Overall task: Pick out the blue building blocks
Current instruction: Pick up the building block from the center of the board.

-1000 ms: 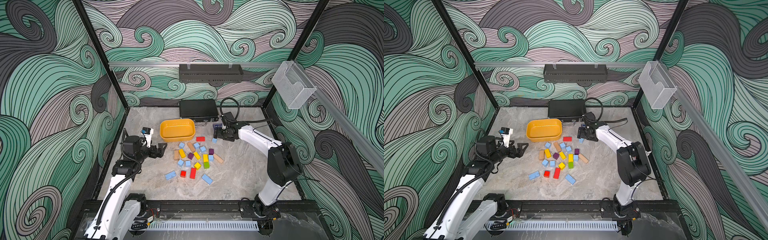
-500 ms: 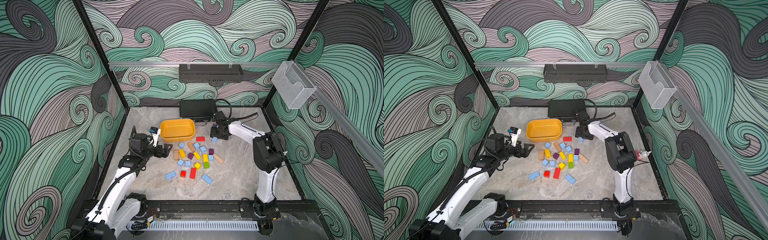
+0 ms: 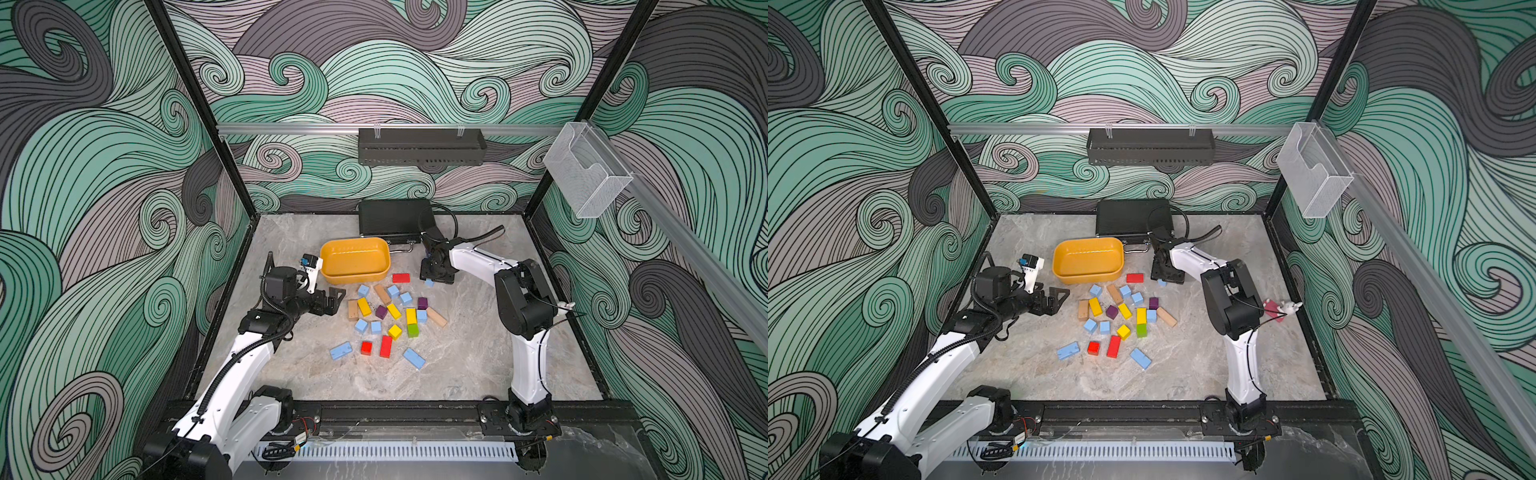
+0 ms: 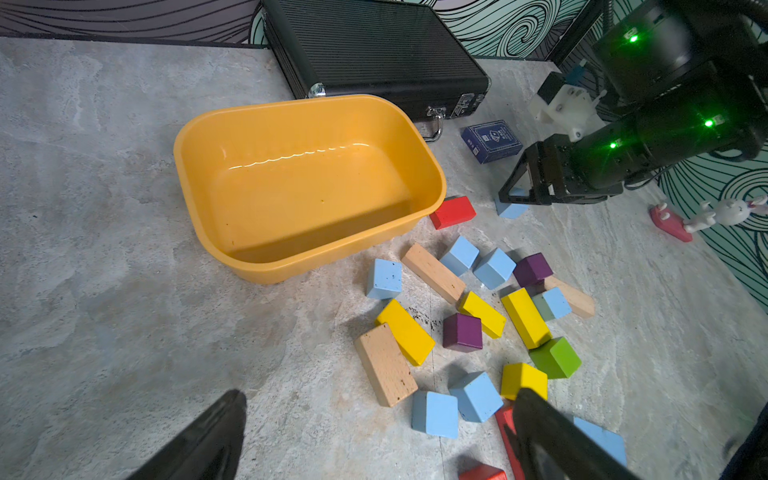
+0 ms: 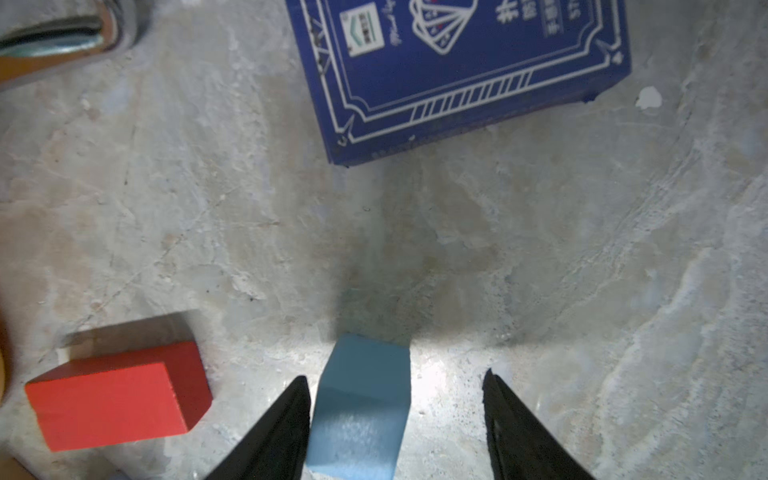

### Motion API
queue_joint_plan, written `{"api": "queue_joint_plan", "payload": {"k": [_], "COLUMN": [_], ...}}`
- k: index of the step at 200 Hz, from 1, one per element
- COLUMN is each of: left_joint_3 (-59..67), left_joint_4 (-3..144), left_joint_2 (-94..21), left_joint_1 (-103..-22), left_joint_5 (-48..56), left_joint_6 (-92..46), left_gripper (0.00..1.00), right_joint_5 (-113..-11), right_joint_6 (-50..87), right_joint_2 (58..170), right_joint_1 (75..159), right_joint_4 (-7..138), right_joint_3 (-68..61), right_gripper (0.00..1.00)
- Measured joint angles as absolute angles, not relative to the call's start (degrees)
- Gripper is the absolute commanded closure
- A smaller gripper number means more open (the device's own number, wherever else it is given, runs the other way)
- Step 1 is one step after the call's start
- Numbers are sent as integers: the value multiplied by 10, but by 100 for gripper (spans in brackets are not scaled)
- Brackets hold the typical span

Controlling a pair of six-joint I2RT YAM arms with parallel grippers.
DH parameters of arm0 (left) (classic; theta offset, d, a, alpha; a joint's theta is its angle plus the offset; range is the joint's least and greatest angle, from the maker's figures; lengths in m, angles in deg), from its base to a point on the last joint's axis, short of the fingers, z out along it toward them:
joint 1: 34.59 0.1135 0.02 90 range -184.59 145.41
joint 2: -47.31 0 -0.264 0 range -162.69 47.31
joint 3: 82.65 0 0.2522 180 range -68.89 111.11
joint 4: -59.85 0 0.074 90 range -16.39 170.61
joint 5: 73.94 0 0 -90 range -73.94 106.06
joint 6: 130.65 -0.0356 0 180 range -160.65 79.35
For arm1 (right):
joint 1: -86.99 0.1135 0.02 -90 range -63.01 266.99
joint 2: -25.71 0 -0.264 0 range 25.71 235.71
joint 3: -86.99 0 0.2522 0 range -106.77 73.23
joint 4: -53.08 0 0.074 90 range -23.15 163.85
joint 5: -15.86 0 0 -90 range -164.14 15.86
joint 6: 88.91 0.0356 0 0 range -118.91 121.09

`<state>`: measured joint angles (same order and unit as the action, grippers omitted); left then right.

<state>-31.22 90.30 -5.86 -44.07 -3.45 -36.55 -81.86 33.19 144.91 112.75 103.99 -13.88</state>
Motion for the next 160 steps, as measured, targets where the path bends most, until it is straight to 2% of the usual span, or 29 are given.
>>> {"api": "queue_joint_plan", "payload": {"k": [83,160], "left_joint_3": [-312,-312], "left_joint_4": [903,906], "left_joint_2": [-59,-53], "left_joint_1": [-442,-442], "left_joint_5": [-30,-21], "left_joint_6": [-366,-365], "left_gripper": [1,1], "right_joint_5": [-816,-809], "right_joint_6": [331,329], "right_joint_2": [1449,1449], "right_joint_1": [1127,1127], "right_joint_4": [1040,1039], "right_joint_3": [-139,-134], "right_gripper": [57,69]}}
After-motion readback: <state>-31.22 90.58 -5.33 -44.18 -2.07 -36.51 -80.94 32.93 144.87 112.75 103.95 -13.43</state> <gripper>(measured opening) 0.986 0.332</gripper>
